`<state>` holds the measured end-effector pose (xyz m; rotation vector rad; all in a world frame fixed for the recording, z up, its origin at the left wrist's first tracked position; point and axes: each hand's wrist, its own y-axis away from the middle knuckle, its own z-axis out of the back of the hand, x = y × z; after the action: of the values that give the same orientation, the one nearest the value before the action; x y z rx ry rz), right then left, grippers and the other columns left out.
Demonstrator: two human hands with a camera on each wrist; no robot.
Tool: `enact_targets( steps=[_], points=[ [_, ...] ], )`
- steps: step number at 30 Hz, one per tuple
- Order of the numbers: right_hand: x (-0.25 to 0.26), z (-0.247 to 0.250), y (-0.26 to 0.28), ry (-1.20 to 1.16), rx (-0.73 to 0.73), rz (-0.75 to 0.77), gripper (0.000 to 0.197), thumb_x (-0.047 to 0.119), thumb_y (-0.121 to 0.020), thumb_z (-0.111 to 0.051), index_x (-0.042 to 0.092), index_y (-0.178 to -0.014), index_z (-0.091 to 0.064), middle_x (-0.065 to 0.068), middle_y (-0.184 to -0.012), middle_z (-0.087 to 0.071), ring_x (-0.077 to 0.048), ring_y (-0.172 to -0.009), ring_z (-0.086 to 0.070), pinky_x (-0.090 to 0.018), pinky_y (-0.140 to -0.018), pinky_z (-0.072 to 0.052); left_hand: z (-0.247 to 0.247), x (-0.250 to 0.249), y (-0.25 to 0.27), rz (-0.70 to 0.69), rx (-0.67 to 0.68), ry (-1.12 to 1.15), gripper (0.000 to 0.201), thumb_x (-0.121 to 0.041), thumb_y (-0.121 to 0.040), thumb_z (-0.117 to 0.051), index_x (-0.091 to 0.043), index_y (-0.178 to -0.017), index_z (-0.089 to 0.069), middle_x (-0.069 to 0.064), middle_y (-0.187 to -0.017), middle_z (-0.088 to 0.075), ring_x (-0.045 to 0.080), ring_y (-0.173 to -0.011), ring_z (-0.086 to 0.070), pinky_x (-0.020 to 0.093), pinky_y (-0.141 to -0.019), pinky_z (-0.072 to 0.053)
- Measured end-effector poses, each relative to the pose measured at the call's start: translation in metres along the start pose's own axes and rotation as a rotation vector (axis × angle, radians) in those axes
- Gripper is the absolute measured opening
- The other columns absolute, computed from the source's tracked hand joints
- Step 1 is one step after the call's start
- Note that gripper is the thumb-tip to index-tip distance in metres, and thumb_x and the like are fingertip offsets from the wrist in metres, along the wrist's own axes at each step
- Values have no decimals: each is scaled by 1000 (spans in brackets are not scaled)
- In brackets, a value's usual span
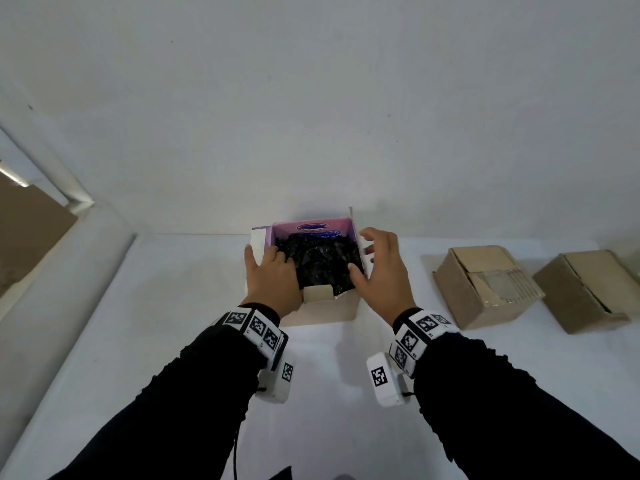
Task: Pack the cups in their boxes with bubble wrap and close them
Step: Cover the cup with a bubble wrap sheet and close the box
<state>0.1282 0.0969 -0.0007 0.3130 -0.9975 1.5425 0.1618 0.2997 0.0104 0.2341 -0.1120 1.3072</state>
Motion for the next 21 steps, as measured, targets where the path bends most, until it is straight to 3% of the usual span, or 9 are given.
enact_targets(
  steps=[3,7,9,12,14,16,18,21],
  points=[
    [9,-8,4,64,138,76,48,18,-82,-68,23,-125,-47,2,-122,-48,-14,-96,-58,-28,-76,-49,-2,-3,3,4,-70,36,57,-40,-79,-55,-19,-130,-46,0,-134,-49,21,-139,-26,61,-114,-5],
    [2,-17,9,238,239,226,31,24,-85,-62,20,-116,-59,-1,-109,-58,-22,-92,-58,-34,-79,-46,-17,8,14,-15,-254,217,80,-63,-76,-42,-17,-143,-40,8,-147,-41,30,-142,-24,60,-113,-14],
    [-1,-19,10,315,248,287,25,27,-89,-57,22,-113,-61,3,-108,-59,-20,-98,-55,-33,-82,-41,-22,14,22,75,-323,346,94,-71,-69,-45,-18,-145,-36,18,-152,-30,41,-140,-23,60,-109,-22],
    [-2,-20,13,344,250,302,24,30,-94,-45,25,-110,-62,10,-111,-59,-16,-107,-50,-33,-88,-37,-22,17,33,306,-253,593,123,-83,-59,-61,-21,-152,-9,17,-157,-11,41,-138,-26,56,-104,-32],
    [0,-18,15,259,242,283,29,27,-92,-39,25,-108,-63,11,-111,-60,-15,-108,-49,-33,-89,-35,-18,18,38,343,-264,924,126,-74,-61,-71,-23,-152,-1,11,-156,-16,31,-139,-31,49,-104,-35],
    [1,-15,17,191,244,285,30,30,-90,-39,26,-108,-63,13,-110,-60,-13,-108,-49,-34,-91,-34,-13,18,39,280,-391,1208,115,-60,-70,-75,-24,-152,-3,7,-153,-27,20,-138,-33,33,-102,-36],
    [1,-11,19,192,257,321,28,42,-92,-44,27,-108,-62,14,-108,-60,-11,-107,-50,-35,-92,-35,-8,16,39,201,-516,1255,104,-57,-76,-72,-25,-152,-8,1,-141,-44,14,-125,-47,27,-95,-39],
    [0,-8,21,207,258,352,32,55,-90,-52,27,-103,-62,13,-104,-59,-11,-102,-52,-33,-92,-36,-8,14,37,-19,-532,1066,90,-64,-81,-59,-23,-150,-19,-7,-121,-60,12,-107,-58,33,-88,-46]
  ],
)
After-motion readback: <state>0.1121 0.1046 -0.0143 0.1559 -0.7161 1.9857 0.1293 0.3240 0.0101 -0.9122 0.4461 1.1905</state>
